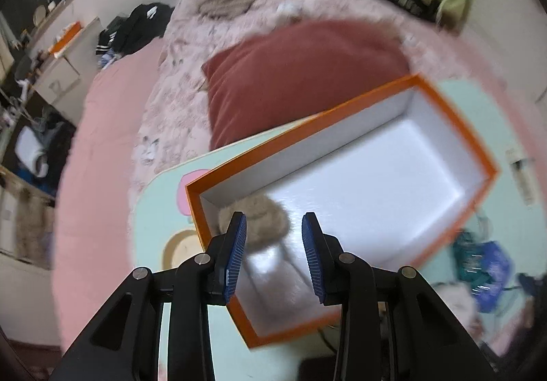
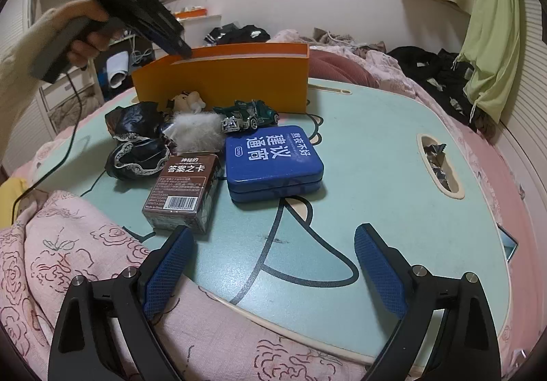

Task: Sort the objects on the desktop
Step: 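Grasp the brown fluffy ball in the box with the left gripper, set it beside the figurine, then grasp the clear plastic bag in the box with the right gripper, set it on the table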

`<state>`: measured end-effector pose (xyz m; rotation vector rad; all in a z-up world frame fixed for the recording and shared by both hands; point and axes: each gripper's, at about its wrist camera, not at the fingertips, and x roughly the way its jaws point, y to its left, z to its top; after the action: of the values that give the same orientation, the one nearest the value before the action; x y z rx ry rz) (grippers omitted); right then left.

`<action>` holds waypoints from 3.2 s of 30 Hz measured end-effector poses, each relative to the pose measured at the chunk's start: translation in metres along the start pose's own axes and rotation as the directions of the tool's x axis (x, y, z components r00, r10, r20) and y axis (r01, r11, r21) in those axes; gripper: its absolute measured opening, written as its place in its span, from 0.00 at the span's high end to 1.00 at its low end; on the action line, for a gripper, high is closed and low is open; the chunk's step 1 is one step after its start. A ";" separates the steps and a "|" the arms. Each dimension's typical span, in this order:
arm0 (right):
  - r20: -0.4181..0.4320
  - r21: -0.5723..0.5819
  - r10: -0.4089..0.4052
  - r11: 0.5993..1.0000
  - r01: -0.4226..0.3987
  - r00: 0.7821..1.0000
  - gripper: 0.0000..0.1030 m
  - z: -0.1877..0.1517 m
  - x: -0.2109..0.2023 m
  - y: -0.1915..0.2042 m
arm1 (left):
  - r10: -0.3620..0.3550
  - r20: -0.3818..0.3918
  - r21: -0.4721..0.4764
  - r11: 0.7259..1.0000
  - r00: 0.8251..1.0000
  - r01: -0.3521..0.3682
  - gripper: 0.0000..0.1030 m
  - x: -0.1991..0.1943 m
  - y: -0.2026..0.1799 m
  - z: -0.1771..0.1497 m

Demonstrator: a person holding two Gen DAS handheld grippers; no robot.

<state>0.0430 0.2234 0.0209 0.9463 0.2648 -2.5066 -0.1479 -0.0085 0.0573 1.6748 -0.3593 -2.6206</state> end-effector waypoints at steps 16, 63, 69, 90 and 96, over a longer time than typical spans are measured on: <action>0.001 -0.001 0.002 1.000 -0.002 1.000 0.07 0.000 0.001 -0.001 | 0.039 -0.150 -0.030 0.999 0.988 -0.044 0.61 0.055 -0.005 0.011; 0.003 -0.002 0.006 1.000 -0.006 1.000 0.06 0.001 0.004 0.000 | -0.302 0.235 -0.101 0.938 0.924 0.333 0.19 -0.036 -0.023 -0.205; 0.003 0.002 0.006 1.000 -0.006 1.000 0.05 0.000 0.006 -0.002 | -0.202 0.270 -0.054 0.973 0.942 0.224 0.00 -0.028 -0.048 -0.200; 0.103 0.015 0.316 0.948 -0.319 0.943 0.14 0.101 -0.020 0.006 | -0.177 0.299 -0.090 0.973 0.938 0.212 0.00 -0.030 -0.040 -0.207; -0.204 0.160 0.501 0.865 -0.476 0.841 0.42 0.217 0.052 0.046 | -0.175 0.305 -0.095 0.973 0.936 0.213 0.00 -0.029 -0.039 -0.208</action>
<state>-0.0952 0.0944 0.1475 1.1889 -0.0386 -1.9497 0.0560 -0.0059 -0.0078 1.3446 -0.0252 -2.9727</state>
